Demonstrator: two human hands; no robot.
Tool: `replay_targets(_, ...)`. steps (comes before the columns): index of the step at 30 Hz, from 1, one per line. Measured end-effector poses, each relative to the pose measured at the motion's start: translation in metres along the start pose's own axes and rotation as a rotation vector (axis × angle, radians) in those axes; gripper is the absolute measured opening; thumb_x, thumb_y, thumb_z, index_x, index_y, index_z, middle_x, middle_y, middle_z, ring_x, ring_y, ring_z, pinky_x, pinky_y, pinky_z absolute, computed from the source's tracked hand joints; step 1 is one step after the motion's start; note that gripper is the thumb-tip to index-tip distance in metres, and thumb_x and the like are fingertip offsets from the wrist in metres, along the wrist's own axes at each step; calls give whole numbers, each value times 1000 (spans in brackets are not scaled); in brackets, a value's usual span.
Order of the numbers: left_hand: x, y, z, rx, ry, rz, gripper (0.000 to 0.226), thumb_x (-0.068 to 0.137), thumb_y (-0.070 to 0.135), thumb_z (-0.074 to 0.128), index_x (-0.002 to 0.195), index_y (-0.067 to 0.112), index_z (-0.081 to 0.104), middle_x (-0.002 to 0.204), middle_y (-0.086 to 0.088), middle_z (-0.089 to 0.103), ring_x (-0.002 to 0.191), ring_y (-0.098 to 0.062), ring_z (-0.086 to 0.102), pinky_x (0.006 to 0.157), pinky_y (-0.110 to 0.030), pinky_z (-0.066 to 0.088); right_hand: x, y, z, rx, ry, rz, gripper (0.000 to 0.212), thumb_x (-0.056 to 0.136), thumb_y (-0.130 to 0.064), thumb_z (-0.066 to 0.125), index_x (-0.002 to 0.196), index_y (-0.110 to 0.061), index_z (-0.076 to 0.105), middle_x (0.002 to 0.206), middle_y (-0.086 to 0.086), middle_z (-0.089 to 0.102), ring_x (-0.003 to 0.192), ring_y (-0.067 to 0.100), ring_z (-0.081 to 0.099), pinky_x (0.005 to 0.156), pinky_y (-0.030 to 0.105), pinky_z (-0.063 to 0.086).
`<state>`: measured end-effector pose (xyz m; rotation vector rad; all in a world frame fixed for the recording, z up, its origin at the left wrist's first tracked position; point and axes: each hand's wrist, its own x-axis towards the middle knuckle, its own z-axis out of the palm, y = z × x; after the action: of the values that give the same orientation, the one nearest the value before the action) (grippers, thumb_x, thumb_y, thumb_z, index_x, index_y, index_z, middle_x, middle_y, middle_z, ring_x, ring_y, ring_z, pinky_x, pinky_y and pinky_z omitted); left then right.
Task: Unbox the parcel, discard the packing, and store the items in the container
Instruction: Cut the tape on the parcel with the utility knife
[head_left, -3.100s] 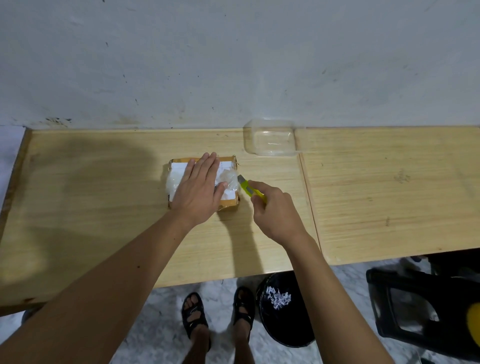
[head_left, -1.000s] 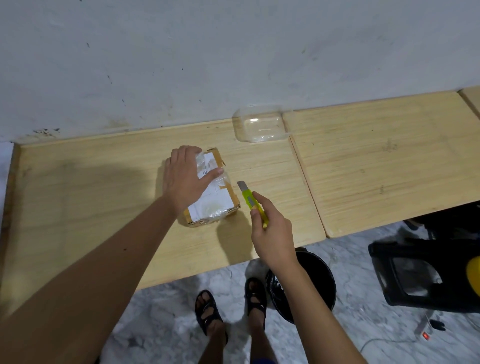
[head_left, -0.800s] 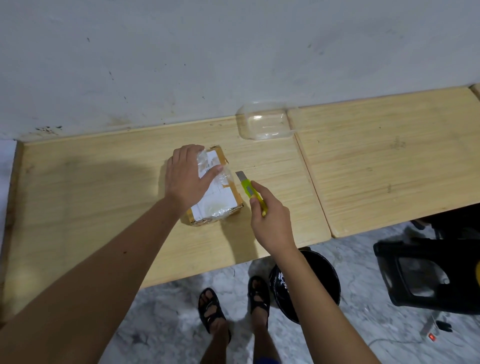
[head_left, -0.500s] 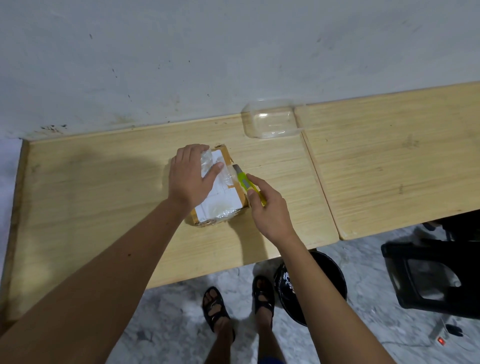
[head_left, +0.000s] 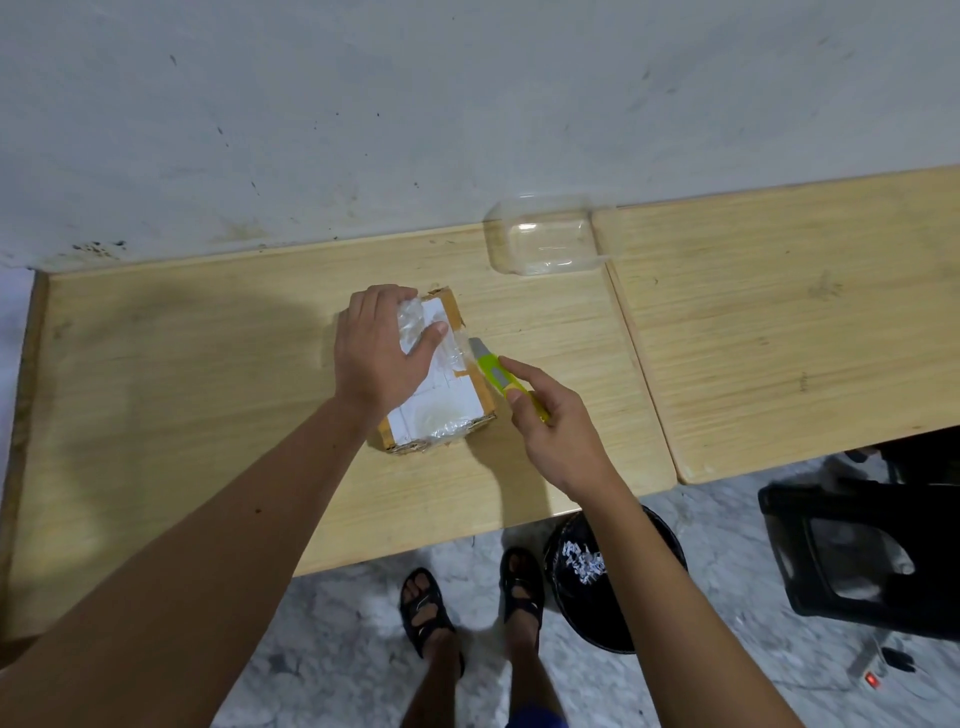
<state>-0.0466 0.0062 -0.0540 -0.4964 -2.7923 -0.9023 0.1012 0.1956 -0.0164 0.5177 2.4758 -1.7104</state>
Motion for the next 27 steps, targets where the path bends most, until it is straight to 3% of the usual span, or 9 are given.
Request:
replay_targets(3,-1,0,2,2,5,10,47,92,52,67,121,16,65,118,3,67,109,-21,60,94,-30,42,-9,-2,-14,-68,-64,0,35,107,-21,52,139,-31,63,71,-41,59,73,-9,58,72,8,39)
replay_targets(8,-1,1,2,-13,10,-10,47,92,54,66,121,17,65,118,3,67,109,-22,60,94,-33,44,-42,0,-15,-57,-99,1,36,108,-17,52,141,-26,63,74,-46,58,73,-18,58,69,2,41)
replay_targets(14,0,3,-1,-23,-18,-46,47,93,53,66,126,19,63,123,4,65,115,-21,57,99,-30,40,-56,2,-1,-47,-55,36,36,108,-22,52,139,-36,63,85,-40,63,80,-10,60,74,7,41)
replay_targets(16,0,3,0,-27,-7,-50,47,94,53,66,126,19,64,123,4,65,115,-21,57,100,-30,40,-56,2,-1,-49,-29,31,36,107,-24,53,138,-40,62,93,-29,70,79,-4,62,71,11,44)
replay_targets(19,0,9,5,-64,43,-134,48,91,53,69,125,19,64,124,4,65,117,-21,56,103,-34,41,-58,5,-4,-47,63,69,35,107,-27,53,136,-44,61,97,4,75,74,23,63,69,40,55)
replay_targets(21,1,20,10,-90,90,-250,51,88,53,72,126,20,64,126,5,65,121,-21,55,106,-36,40,-62,5,-9,-41,144,98,35,106,-26,53,136,-41,62,88,5,73,67,20,59,65,35,53)
replay_targets(24,0,45,15,-92,130,-423,54,88,51,71,130,18,61,132,0,62,128,-26,52,110,-38,35,-65,4,-18,-63,260,103,35,106,-23,53,136,-38,62,82,-11,66,63,4,55,58,15,45)
replay_targets(25,-3,54,16,-87,119,-459,57,89,49,69,133,16,58,136,-3,59,131,-28,49,112,-40,32,-66,5,-21,-72,289,112,35,106,-24,53,137,-37,61,87,-13,68,67,3,59,60,15,46)
replay_targets(27,-10,65,18,-31,61,-421,69,90,51,67,144,12,49,148,-8,50,142,-31,41,117,-43,24,-66,5,-26,-74,324,134,36,106,-25,53,139,-38,60,91,-6,73,74,10,61,66,25,52)
